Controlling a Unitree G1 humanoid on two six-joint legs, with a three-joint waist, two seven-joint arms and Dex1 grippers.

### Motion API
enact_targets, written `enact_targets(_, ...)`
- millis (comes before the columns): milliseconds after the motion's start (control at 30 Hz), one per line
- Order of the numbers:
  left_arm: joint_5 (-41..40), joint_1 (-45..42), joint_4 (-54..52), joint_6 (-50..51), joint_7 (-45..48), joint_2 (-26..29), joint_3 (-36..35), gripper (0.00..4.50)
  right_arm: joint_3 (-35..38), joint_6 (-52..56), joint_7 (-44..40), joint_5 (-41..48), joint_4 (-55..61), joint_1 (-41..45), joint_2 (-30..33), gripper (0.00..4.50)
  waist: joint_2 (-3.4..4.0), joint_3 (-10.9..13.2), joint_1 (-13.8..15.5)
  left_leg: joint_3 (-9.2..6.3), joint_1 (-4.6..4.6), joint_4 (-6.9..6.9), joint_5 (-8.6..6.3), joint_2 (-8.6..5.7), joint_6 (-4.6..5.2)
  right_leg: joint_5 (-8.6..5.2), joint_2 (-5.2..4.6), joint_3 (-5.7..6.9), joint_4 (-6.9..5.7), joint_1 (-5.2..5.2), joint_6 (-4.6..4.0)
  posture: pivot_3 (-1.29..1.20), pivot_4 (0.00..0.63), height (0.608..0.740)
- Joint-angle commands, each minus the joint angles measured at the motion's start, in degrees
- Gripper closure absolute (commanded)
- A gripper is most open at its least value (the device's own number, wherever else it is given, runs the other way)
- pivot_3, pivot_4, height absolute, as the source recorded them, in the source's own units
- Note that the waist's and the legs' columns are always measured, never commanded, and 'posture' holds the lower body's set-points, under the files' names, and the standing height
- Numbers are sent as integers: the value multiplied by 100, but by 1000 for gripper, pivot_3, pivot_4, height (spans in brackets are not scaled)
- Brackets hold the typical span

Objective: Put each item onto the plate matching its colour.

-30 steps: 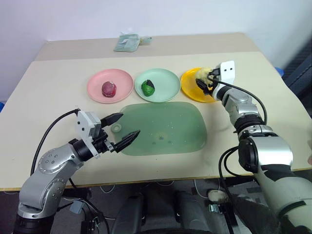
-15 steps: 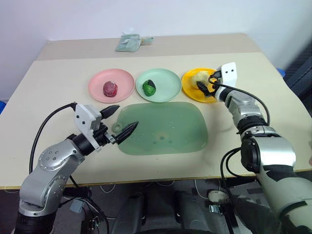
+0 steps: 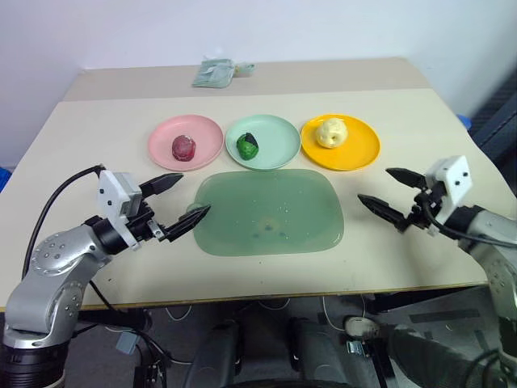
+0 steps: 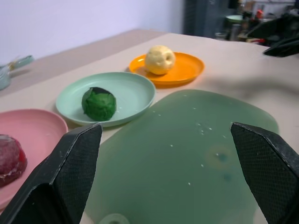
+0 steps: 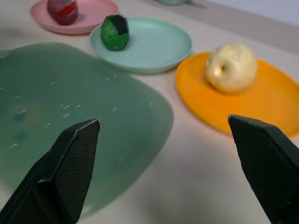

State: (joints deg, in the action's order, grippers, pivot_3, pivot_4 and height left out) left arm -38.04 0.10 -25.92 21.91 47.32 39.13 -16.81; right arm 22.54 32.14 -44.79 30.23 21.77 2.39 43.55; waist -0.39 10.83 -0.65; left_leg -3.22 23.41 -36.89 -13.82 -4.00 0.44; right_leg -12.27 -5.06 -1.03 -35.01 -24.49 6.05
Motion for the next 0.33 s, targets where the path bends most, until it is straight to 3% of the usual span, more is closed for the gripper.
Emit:
enact_targets(33,-53,157,-103,-80,187,156,-249,0,512,128,61,268,410,-214,95,23,0,0,13,-1,1,-1,0,0,0,0,0,1,0,0,0,0,150,740)
enact_targets(333,62,215,-163,-95,146,85,5,0,754,97,153,405,484,-493,28,23,-4,1,136,1,6,-12,-3,-1,5,-2,-6,1,2,1,3,0,150,740)
